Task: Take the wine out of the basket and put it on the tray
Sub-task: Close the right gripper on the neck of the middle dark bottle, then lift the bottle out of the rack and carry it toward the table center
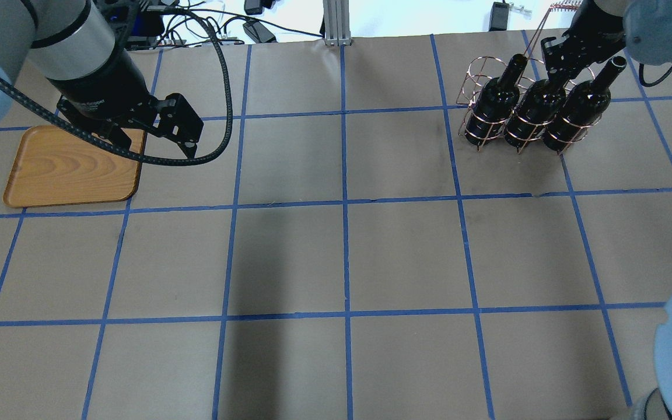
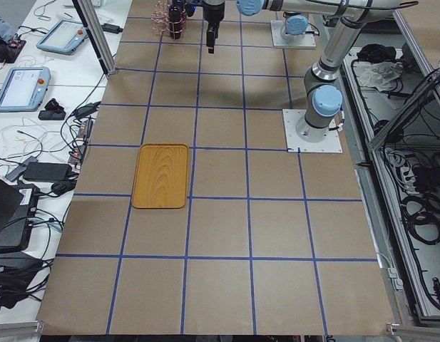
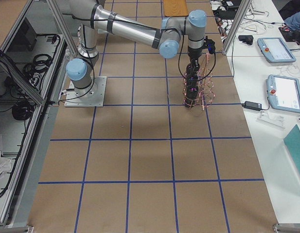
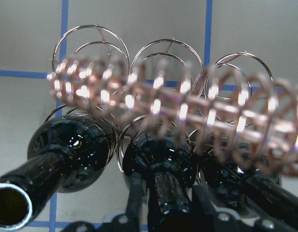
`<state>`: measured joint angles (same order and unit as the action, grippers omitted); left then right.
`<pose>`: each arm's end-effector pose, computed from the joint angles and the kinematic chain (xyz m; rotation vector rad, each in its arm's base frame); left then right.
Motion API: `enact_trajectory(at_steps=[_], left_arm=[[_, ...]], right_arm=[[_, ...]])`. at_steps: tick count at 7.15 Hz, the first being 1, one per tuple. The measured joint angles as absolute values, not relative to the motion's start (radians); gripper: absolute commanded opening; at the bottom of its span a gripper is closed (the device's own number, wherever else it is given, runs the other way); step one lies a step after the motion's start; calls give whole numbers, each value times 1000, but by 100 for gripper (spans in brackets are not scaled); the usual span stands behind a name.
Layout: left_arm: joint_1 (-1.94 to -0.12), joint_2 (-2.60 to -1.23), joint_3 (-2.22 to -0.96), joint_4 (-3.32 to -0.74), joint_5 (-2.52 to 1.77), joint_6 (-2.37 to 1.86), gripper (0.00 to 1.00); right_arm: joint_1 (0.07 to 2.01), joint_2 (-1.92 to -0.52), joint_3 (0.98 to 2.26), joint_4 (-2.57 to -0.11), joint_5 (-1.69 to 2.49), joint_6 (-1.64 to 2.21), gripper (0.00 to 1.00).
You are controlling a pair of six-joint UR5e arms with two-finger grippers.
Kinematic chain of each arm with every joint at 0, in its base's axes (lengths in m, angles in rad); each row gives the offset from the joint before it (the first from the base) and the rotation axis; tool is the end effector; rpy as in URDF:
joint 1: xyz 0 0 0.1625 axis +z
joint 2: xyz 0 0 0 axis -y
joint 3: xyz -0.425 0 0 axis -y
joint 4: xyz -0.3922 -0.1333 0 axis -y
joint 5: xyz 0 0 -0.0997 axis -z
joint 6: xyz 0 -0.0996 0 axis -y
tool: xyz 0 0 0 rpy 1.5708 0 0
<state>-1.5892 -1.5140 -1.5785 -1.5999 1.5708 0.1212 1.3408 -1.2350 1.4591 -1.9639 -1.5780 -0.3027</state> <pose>-0.1419 -0.4667 0.5085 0.2190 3.1328 -0.0314 -0.0162 -0.6509 0.3952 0.1110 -3.0782 0.2488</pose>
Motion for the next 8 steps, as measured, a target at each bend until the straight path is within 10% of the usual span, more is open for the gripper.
enact_trajectory(at_steps=[8], left_arm=[[-1589,-1514,-1578,-1600,1571,121,100]], right_arm=[[1343,-1376,1303,-1662,-1583,-354,0]])
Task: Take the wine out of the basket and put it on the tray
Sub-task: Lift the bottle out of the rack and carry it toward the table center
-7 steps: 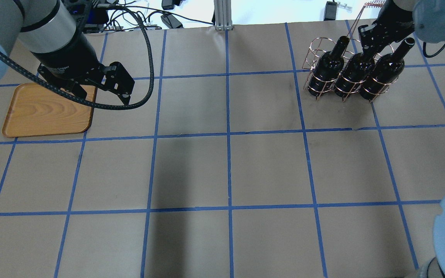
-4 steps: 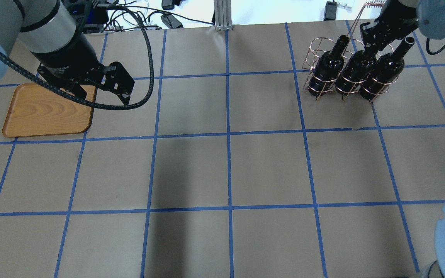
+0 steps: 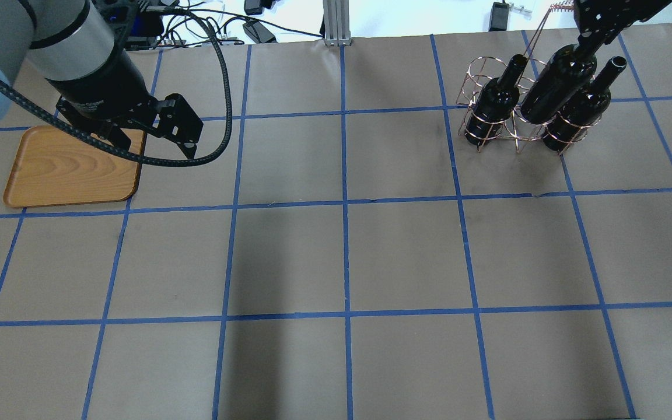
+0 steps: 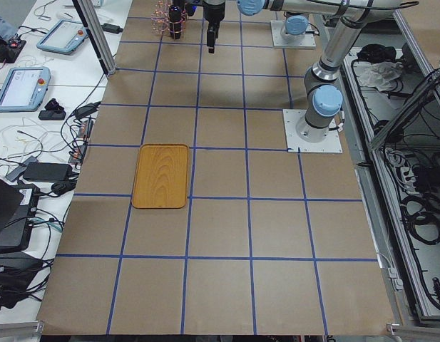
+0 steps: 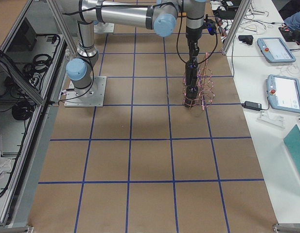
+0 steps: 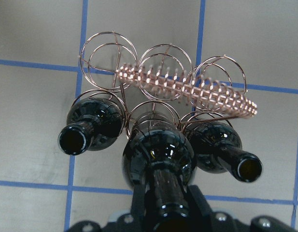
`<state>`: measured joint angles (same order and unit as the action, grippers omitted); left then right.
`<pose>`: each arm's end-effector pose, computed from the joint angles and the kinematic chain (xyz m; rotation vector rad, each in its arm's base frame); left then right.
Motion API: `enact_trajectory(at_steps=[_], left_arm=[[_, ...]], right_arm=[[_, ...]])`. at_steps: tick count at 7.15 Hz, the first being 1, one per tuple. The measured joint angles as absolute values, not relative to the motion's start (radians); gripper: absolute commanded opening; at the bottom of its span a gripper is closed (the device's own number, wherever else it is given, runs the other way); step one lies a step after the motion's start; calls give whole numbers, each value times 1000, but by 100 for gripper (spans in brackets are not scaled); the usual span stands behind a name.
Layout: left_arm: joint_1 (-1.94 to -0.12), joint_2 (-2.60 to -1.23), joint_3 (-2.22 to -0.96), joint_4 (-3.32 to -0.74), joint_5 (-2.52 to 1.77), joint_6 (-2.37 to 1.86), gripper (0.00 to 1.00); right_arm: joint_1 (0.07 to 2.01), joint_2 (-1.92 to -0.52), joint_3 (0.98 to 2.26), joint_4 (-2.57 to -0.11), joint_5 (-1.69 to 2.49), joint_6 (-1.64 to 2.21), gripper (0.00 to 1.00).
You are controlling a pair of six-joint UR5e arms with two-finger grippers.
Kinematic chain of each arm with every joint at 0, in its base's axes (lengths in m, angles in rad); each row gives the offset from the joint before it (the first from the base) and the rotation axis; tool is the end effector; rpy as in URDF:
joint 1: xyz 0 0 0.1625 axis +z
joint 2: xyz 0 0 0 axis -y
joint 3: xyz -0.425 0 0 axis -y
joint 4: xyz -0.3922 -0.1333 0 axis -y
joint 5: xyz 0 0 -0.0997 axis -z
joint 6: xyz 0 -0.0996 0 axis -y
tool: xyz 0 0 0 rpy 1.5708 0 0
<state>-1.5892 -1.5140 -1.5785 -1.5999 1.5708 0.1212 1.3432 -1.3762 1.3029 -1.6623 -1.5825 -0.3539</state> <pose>-0.1419 -0.4667 0.5085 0.2190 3.1328 -0.0314 -0.0040 -0.6027 0.5263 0.1925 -3.0680 0.2381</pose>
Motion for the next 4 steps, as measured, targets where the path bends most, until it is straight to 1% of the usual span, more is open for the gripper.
enact_trajectory(at_steps=[2,4], left_arm=[[-1589,-1513,-1578,-1599,1571,124,100],[-1583,-1508,-1576,-1597,1572,135,100]], right_arm=[[1348,-1455,1267,-1528,-1583,-372,0],[1387,-1492,1239,-1437,-1576,-348,0]])
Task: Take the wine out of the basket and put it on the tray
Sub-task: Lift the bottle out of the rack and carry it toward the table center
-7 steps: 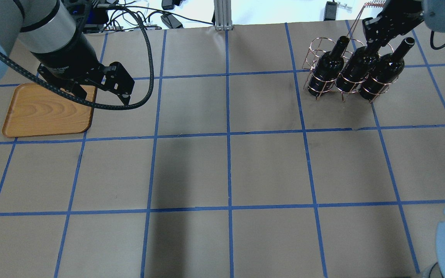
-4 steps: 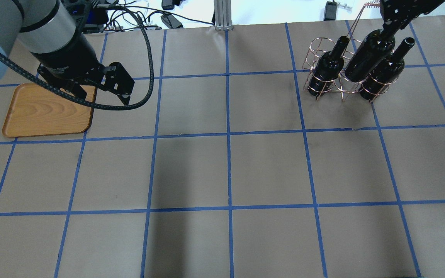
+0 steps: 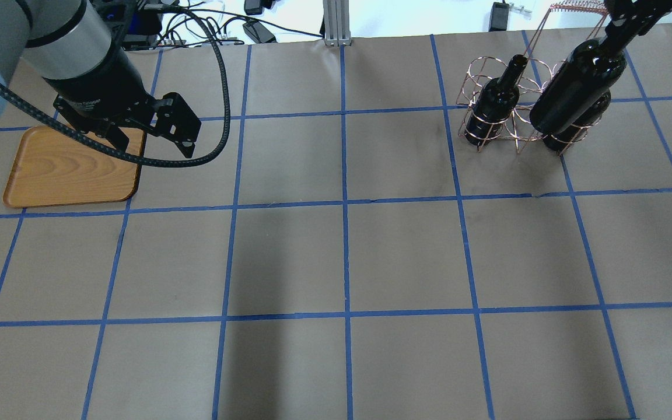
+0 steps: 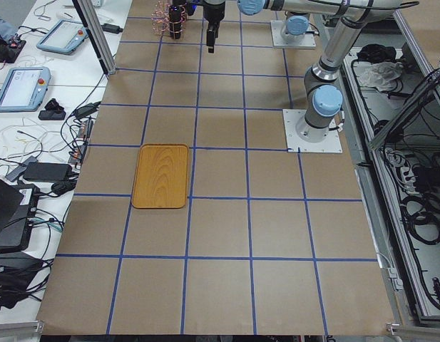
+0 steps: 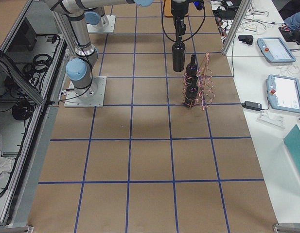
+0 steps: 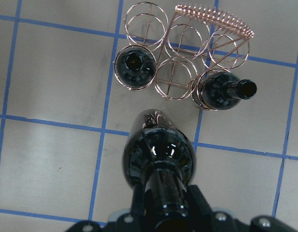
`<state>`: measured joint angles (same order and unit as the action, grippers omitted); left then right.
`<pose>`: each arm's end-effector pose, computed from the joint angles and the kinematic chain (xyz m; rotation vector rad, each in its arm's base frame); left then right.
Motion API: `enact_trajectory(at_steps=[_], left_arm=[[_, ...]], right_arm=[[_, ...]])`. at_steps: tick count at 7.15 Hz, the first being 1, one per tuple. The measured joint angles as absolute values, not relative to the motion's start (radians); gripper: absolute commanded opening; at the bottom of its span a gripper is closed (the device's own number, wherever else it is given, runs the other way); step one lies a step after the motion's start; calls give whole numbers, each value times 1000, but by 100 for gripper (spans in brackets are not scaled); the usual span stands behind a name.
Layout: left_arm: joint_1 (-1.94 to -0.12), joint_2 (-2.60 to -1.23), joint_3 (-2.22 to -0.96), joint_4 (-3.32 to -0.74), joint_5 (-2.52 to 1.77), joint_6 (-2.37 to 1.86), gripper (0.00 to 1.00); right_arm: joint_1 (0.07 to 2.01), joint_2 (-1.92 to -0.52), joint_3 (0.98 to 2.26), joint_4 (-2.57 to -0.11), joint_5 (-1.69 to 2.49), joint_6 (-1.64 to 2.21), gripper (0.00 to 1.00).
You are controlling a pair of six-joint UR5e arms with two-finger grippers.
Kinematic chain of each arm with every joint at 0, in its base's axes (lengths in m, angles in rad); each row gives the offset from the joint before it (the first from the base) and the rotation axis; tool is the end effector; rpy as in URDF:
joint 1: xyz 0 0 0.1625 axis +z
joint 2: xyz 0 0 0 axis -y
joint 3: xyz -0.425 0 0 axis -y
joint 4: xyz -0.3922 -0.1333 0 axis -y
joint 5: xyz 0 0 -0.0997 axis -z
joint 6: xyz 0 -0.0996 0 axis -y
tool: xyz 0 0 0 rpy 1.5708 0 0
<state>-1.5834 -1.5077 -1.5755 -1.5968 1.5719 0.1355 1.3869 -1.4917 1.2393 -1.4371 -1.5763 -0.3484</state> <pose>-0.1391 -0.4659 0.5132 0.2321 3.1295 -0.0506 0.0347 -0.5396 0.5970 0.2542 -3.0897 0.1755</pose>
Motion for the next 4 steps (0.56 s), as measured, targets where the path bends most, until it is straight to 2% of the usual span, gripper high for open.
enact_trajectory(at_steps=[4], left_arm=[[-1530,-1489,-1573,-1601,1569,212,100]], right_arm=[[1642,-1443,1238,-1450,-1568,-25,0]])
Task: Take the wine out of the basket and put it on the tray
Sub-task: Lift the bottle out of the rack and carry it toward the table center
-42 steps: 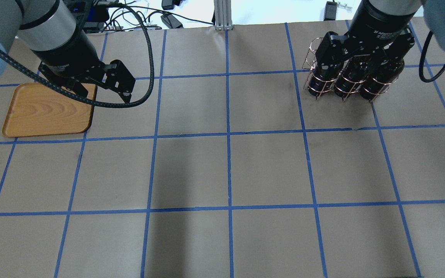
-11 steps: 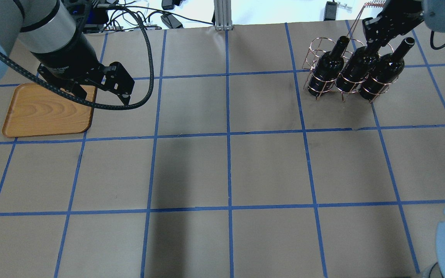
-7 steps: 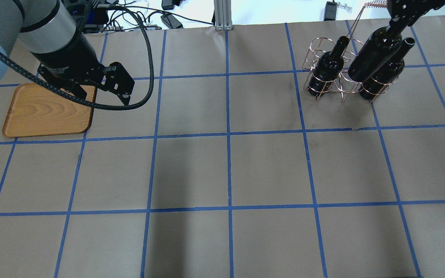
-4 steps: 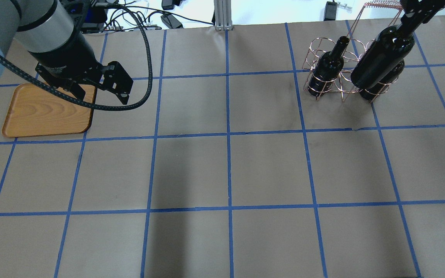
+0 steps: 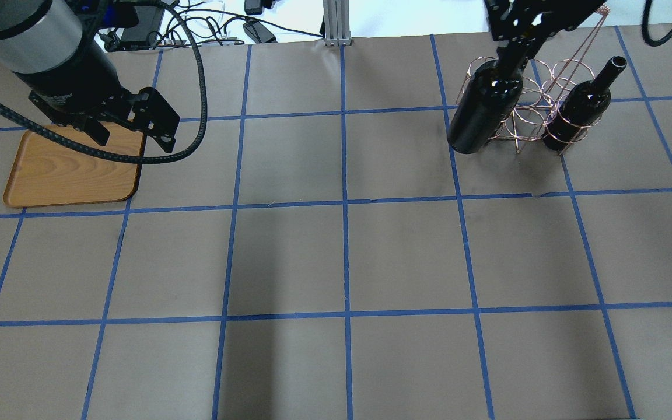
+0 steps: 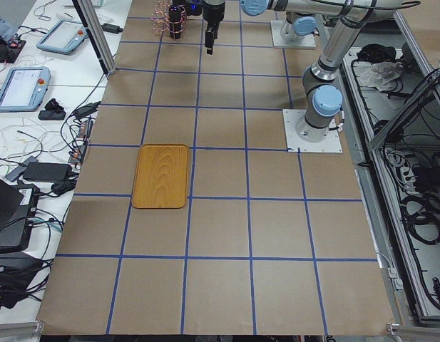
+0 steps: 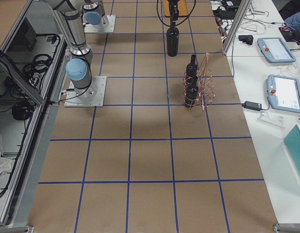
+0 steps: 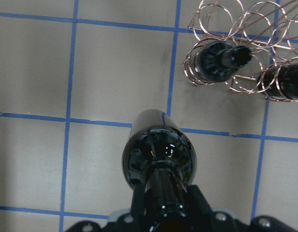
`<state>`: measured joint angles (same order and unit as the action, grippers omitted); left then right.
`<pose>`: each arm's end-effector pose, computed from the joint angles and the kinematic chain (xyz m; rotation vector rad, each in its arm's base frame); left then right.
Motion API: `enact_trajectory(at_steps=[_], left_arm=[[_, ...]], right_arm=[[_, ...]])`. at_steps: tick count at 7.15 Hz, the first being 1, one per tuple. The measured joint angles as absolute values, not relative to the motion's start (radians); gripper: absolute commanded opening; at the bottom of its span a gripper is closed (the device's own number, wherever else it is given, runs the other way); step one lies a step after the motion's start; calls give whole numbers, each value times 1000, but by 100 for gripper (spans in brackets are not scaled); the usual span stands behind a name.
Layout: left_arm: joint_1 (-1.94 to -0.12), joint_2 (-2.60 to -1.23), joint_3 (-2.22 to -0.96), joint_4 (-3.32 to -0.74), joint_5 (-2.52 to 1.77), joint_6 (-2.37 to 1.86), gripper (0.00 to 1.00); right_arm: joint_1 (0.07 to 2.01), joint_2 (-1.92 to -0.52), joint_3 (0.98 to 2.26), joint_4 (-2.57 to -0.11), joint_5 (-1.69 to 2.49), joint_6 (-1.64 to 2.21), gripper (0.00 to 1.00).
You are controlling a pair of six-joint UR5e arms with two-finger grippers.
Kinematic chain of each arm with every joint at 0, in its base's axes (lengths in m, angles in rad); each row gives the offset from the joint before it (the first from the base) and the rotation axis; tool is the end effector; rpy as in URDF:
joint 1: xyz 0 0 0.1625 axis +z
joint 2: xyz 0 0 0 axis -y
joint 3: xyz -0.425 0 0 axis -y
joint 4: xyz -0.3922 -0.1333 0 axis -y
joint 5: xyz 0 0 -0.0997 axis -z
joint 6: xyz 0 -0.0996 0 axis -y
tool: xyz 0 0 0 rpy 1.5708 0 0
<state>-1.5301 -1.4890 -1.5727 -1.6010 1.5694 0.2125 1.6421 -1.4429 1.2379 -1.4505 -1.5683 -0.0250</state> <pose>-0.1146 -0.4658 0.5229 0.2691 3.1242 -0.0776 0.1721 -0.5351 0.5731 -0.1510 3.1307 -0.1327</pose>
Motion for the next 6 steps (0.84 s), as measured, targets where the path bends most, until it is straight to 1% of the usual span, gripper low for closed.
enact_trajectory(at_steps=[2,6], left_arm=[[-1516,-1484,-1575,-1603,1568,267,100],[-1496,-1481,-1578,-1606,1566,294,100]], right_arm=[[1777,-1382,1247,-1512,-1569,131,0],[1955,-1300,1345,-1690,-1569,339,0]])
